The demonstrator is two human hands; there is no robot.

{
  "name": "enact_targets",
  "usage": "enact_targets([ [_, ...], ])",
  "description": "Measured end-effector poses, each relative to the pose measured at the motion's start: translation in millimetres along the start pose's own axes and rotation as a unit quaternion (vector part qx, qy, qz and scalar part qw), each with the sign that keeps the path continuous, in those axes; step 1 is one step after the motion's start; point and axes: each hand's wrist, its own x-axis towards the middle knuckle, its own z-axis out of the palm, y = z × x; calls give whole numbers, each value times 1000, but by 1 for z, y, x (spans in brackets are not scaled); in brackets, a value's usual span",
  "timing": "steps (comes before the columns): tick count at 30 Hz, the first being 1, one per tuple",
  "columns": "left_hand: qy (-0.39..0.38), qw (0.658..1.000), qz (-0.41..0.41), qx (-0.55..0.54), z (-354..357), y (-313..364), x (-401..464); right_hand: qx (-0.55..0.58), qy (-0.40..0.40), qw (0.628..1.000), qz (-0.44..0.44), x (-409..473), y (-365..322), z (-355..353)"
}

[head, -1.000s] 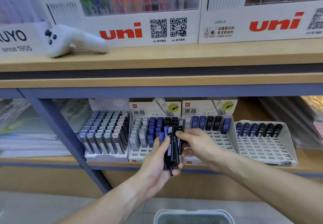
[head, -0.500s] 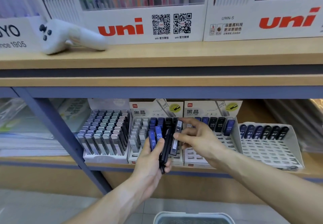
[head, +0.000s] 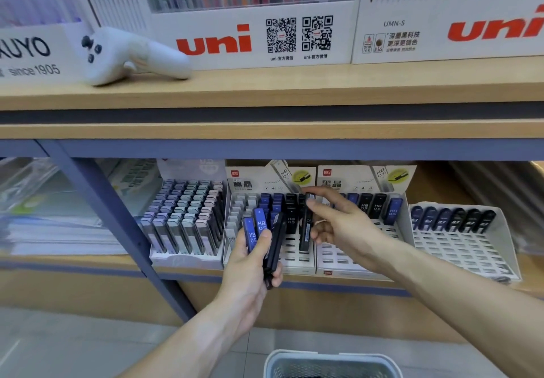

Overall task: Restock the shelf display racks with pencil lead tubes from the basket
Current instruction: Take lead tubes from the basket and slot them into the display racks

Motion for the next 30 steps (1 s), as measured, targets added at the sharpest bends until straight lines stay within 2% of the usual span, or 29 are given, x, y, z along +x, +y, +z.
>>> enact_targets([
  [11,0,1000,19,9,-6,4,-5,-196,33,979,-49,12,10,-10],
  [16,6,1000,19,14,-6,3,-5,-227,74,967,-93,17,17,-4],
  [23,13,999,29,14,-7,3,-1,-350,117,907,-202,22,21,4],
  [30,14,999,33,18,-11,3,0,-457,72,850,-252,21,30,12],
])
